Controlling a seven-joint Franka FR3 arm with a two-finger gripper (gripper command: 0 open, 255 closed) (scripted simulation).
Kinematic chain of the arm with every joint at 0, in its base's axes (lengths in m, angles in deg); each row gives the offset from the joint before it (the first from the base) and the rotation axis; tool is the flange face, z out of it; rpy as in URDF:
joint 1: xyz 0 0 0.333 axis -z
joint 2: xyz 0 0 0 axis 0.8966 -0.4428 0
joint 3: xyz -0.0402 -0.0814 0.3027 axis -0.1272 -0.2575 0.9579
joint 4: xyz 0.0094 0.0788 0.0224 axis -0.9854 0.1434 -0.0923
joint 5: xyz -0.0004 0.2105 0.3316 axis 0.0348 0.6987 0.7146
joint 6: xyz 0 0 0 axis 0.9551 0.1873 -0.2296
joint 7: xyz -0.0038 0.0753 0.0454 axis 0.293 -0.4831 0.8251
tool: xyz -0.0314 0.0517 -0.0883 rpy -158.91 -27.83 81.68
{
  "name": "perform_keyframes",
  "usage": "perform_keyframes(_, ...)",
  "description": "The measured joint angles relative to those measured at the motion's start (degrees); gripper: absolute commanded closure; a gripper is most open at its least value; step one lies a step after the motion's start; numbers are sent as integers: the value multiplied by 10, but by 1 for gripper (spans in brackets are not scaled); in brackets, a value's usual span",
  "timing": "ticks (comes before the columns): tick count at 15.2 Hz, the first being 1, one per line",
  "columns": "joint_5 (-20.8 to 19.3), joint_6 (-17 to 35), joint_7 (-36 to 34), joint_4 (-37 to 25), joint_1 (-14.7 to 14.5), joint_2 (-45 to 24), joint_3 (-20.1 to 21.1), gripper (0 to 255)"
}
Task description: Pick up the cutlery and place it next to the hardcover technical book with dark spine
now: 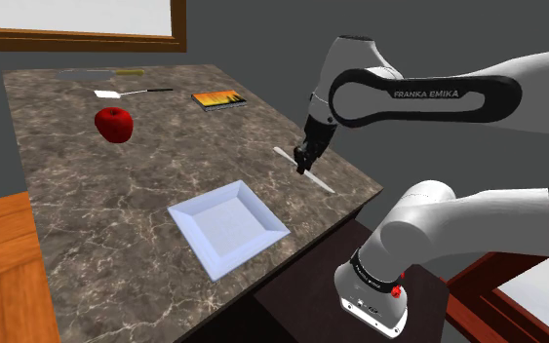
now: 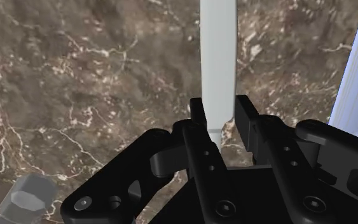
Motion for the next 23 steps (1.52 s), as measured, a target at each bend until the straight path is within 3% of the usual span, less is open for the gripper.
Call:
perform_keyframes(10,-21,68,29,-182,25,-250,-21,255)
perform_keyframes(18,-27,65,43,-370,33,-436,-31,255)
perform_keyframes(23,-27,31,55,-512,39,-544,-37,255)
